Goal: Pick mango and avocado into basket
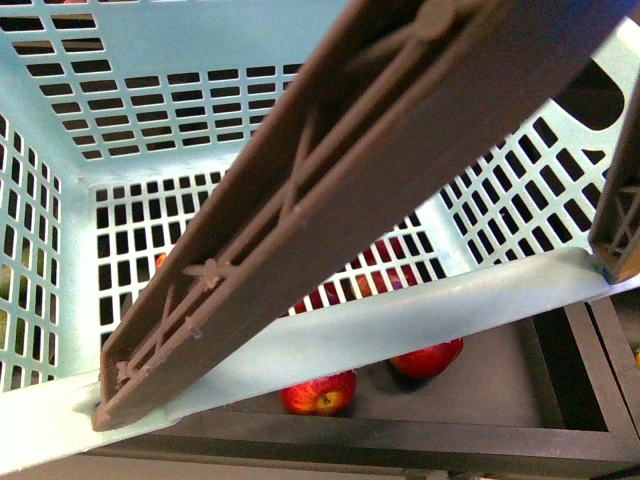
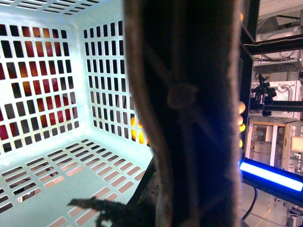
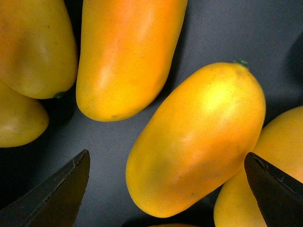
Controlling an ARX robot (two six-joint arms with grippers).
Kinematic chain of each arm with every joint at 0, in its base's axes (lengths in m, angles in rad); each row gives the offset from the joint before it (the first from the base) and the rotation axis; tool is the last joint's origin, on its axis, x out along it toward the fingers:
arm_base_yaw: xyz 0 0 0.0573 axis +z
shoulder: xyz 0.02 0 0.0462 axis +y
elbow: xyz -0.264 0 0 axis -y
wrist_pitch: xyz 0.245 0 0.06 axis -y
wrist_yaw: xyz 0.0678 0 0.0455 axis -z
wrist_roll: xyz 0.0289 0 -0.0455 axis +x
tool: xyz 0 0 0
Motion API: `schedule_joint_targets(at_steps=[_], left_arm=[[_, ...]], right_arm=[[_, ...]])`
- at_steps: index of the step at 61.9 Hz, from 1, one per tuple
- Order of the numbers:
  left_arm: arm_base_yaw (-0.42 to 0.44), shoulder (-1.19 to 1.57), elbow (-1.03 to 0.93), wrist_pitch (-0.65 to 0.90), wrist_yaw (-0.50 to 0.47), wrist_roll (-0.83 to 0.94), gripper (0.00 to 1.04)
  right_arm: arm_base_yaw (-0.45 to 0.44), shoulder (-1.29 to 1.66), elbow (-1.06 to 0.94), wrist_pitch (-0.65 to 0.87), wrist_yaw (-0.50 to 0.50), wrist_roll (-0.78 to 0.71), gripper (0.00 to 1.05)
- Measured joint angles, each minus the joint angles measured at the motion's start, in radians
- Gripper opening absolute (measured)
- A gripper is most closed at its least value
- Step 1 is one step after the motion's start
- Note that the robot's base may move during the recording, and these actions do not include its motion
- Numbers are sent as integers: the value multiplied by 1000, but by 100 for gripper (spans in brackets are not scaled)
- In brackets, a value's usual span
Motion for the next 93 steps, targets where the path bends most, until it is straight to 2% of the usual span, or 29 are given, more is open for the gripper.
schedule_joint_targets(at_steps=[29, 70, 72, 82, 93], left_arm=[[0, 0, 0, 0, 0, 0, 4], [0, 0, 0, 0, 0, 0, 4], [0, 0, 0, 0, 0, 0, 4], [0, 0, 0, 0, 0, 0, 4], [0, 0, 0, 0, 0, 0, 4]], right_arm=[[11, 87, 108, -64, 24, 51, 96], [11, 200, 253, -124, 42, 33, 96], [12, 201, 254, -124, 42, 33, 94], [11, 211, 254, -125, 30, 32, 65], [3, 203, 232, -98, 9, 32, 62]])
